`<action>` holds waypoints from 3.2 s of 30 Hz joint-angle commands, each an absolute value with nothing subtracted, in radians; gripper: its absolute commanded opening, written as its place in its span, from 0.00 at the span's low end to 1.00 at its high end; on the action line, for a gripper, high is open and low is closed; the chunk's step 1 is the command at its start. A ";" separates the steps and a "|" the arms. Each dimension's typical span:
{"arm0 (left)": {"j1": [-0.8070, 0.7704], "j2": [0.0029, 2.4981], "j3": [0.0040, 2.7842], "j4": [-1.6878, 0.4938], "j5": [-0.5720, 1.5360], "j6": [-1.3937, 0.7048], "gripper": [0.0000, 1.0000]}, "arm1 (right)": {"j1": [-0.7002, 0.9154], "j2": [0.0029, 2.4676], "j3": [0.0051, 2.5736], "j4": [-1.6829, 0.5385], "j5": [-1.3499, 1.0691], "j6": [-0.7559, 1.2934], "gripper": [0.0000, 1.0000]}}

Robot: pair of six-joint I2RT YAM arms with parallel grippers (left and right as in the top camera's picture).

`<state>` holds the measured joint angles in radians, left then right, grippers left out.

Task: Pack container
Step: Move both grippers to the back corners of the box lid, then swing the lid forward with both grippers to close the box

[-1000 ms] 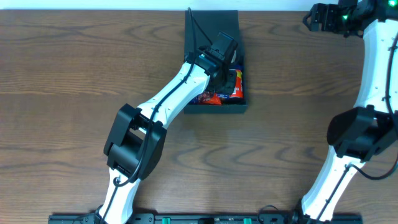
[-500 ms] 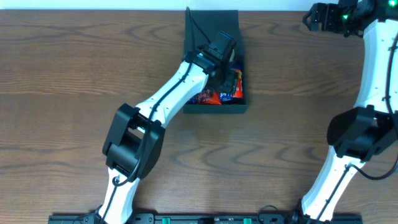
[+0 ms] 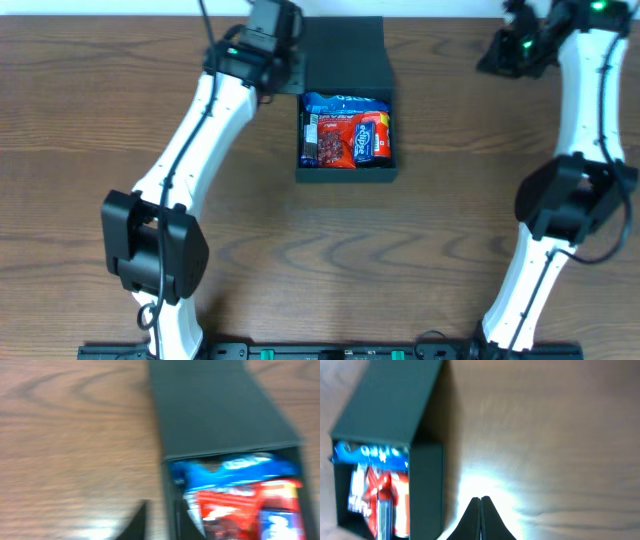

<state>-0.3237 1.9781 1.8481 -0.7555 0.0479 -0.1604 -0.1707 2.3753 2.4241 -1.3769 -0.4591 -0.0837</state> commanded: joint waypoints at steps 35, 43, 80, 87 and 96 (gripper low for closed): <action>-0.118 2.585 2.155 -0.485 0.694 -0.524 0.06 | -0.001 2.732 2.424 -0.975 -0.810 0.267 0.02; -0.119 2.629 2.219 -0.522 0.735 -0.524 0.06 | 0.021 2.770 2.424 -0.892 -0.926 0.292 0.02; -0.085 2.531 2.255 -0.389 0.909 -0.426 0.06 | -0.018 2.681 2.435 -0.684 -1.220 0.176 0.02; -0.092 2.505 2.256 -0.367 0.918 -0.400 0.06 | -0.011 2.653 2.435 -0.667 -1.272 0.159 0.02; -0.104 2.488 2.262 -0.358 0.987 -0.363 0.06 | -0.012 2.612 2.435 -0.666 -1.291 0.146 0.02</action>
